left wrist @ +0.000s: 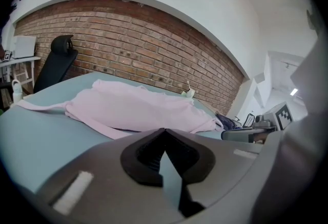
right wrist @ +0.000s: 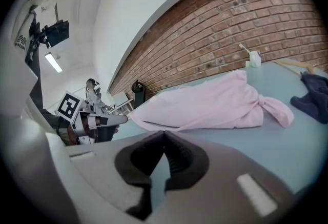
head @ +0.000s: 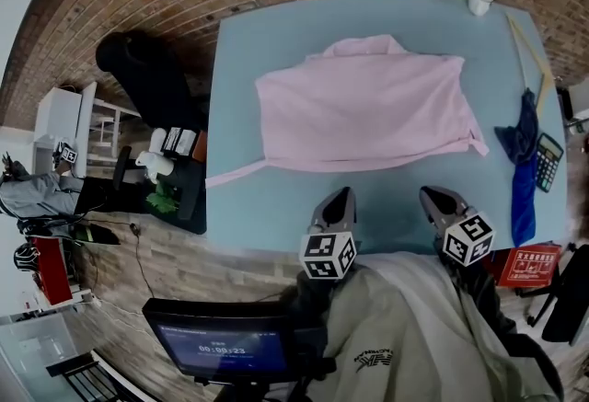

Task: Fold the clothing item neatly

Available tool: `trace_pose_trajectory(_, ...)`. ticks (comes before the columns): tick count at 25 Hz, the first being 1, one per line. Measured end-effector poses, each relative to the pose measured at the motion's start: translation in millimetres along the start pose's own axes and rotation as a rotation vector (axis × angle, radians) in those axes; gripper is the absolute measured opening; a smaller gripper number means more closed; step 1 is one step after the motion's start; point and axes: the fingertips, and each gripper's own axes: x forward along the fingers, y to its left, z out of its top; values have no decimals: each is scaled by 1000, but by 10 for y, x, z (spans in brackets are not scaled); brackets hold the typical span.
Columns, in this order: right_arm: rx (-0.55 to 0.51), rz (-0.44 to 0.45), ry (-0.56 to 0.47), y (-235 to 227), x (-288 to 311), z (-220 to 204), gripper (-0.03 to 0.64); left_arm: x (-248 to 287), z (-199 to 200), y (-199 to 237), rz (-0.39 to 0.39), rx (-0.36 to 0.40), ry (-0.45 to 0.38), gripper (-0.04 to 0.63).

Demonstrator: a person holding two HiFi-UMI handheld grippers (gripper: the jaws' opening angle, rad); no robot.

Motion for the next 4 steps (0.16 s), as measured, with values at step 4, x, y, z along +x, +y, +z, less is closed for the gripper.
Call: trace_pose_trajectory(4, -2, 7, 0, -44, -7, -3, 2, 24, -16, -32, 3, 1, -1, 8)
